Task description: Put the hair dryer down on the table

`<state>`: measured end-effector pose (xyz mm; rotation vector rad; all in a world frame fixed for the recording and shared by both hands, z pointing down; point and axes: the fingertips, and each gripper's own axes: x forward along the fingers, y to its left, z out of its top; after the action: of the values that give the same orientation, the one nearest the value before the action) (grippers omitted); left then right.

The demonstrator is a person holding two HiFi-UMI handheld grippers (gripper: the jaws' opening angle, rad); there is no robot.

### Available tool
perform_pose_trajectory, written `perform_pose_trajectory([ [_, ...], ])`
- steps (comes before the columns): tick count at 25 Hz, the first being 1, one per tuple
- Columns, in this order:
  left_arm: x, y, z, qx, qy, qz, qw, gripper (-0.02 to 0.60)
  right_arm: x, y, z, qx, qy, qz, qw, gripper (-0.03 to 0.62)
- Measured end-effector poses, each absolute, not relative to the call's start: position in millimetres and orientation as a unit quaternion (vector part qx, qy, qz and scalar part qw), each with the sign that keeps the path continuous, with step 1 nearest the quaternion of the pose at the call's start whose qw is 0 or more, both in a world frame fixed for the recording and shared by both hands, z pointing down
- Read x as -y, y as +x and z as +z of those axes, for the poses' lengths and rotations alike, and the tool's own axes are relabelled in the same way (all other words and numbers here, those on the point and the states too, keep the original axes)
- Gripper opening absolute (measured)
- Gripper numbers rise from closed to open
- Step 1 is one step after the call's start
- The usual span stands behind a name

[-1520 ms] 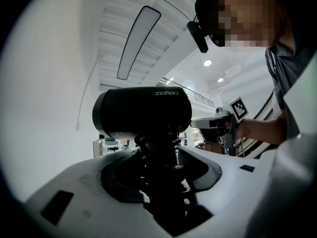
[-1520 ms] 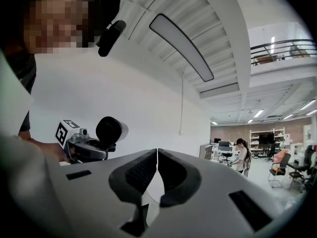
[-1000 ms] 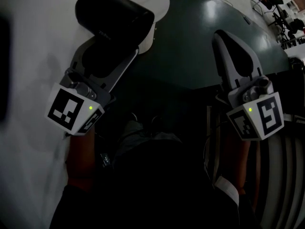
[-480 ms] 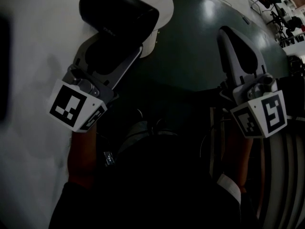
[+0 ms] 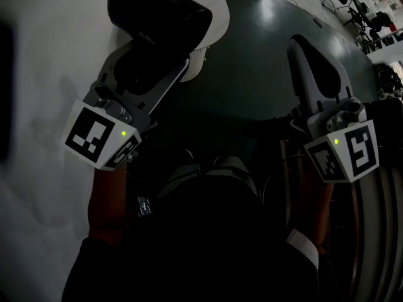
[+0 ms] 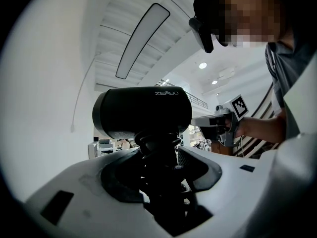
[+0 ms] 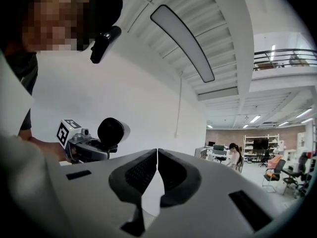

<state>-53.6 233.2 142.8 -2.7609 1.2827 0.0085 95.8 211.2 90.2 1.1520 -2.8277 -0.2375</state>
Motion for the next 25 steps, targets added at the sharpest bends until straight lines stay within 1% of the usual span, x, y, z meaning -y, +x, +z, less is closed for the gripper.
perform_pose_trajectory([
  [10,-213.9,-39.2,130.5,-0.414,-0.909,-0.002,0.037,0.212,-191.2,113.4,79.0,0.920,0.385,-0.064,0.039,0.009],
  [15,-188.4,-2.7,85.3,-0.423,-0.905,-0.011,0.034,0.212,-162.0,149.3,37.8,0.925,0.374,-0.054,0.037,0.009],
  [20,-122.8,4.2,136.6,-0.435,-0.900,-0.009,0.034,0.212,-92.6,156.6,85.7,0.929,0.365,-0.057,0.039,0.009],
  [22,-106.0,4.4,143.1,-0.439,-0.898,-0.008,0.033,0.212,-75.5,156.3,90.6,0.930,0.360,-0.059,0.039,0.009],
  [25,-108.3,3.9,137.8,-0.447,-0.894,-0.008,0.034,0.212,-74.0,158.1,84.8,0.932,0.356,-0.059,0.037,0.009],
])
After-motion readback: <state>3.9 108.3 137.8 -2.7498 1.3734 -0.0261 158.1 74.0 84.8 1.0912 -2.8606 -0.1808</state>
